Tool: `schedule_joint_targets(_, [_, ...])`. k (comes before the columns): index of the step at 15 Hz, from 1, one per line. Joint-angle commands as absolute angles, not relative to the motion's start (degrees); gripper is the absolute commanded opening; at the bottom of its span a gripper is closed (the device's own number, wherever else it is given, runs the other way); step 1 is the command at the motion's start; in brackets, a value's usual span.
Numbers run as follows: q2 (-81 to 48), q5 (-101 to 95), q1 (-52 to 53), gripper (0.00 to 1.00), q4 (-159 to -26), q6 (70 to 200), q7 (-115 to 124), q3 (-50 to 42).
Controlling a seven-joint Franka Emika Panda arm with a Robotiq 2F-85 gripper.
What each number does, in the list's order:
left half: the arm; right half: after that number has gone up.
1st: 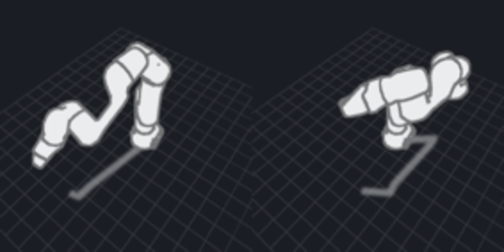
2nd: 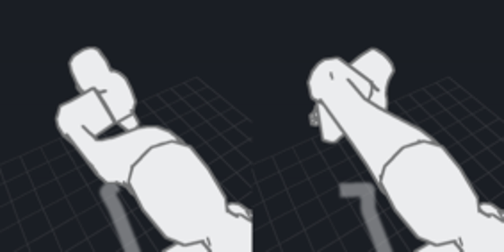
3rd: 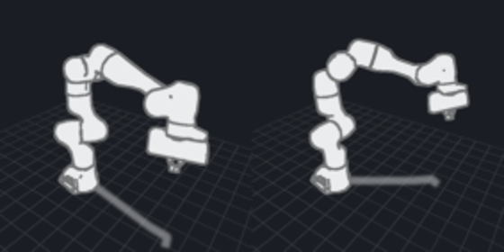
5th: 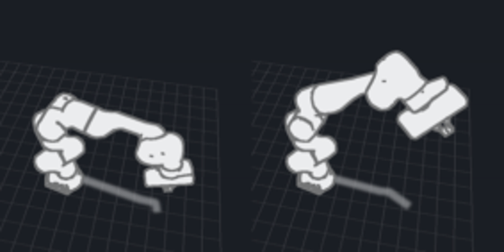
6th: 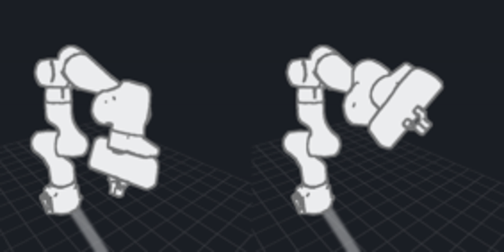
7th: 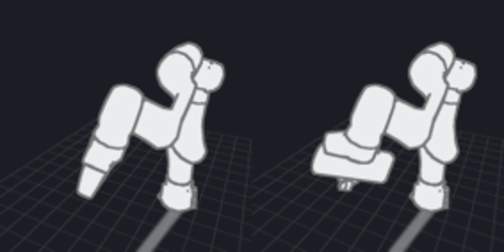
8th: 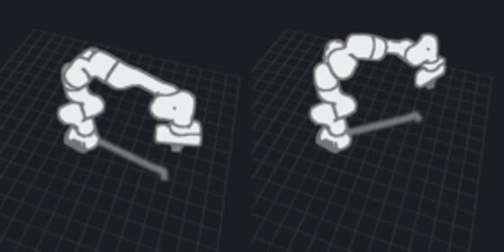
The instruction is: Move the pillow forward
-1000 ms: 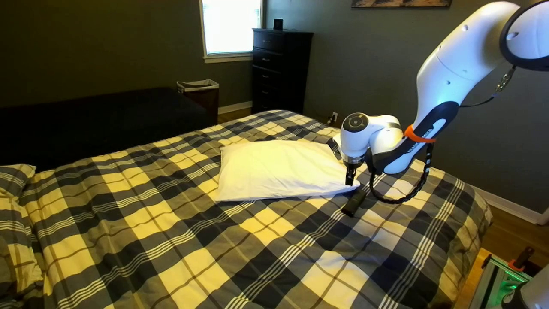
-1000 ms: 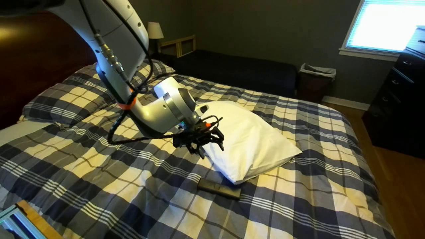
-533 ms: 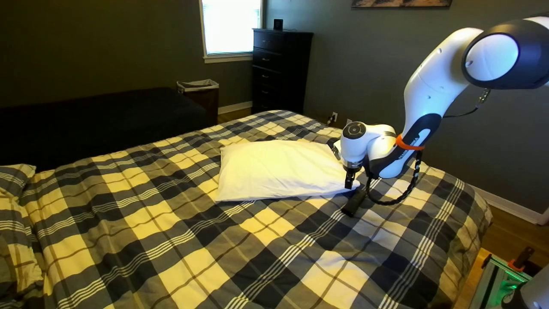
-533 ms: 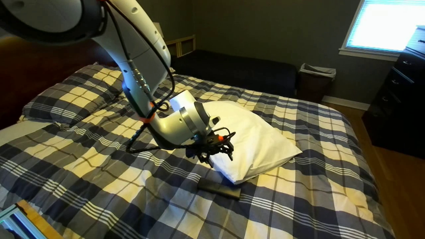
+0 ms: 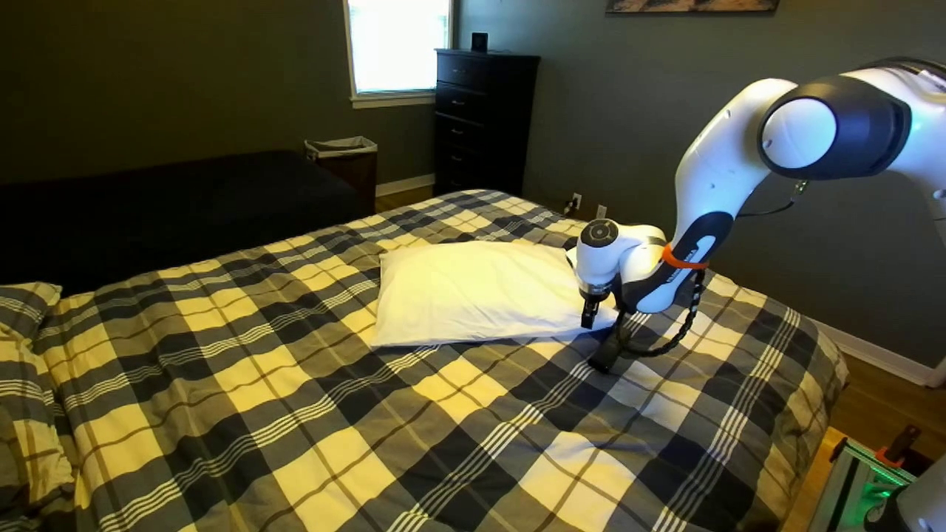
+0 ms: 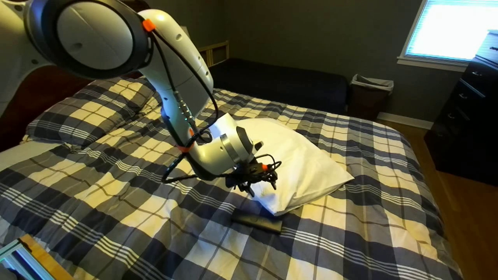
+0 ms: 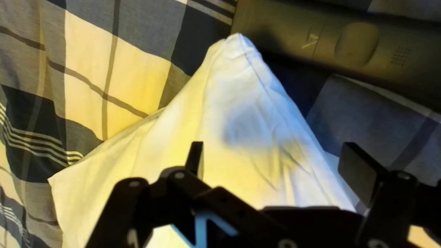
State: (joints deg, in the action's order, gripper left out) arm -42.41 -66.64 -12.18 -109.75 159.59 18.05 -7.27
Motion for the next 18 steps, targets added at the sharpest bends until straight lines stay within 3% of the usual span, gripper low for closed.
schedule_joint_targets(1, [-46.92,-61.97,-11.54,1.0,-105.55,160.73,14.99,-7.5])
schedule_joint_targets(9, [-51.25,-51.19,-9.72,1.0,-101.23,161.1,10.35,-8.3])
schedule_joint_targets(10, [-51.63,-50.36,-9.29,0.75,-100.81,160.79,9.63,-8.65])
schedule_joint_targets(12, [-51.96,-48.5,-8.81,0.66,-100.5,160.6,8.27,-8.95])
schedule_joint_targets(18, [-51.09,-44.33,-7.59,0.2,-101.09,160.49,5.21,-9.9])
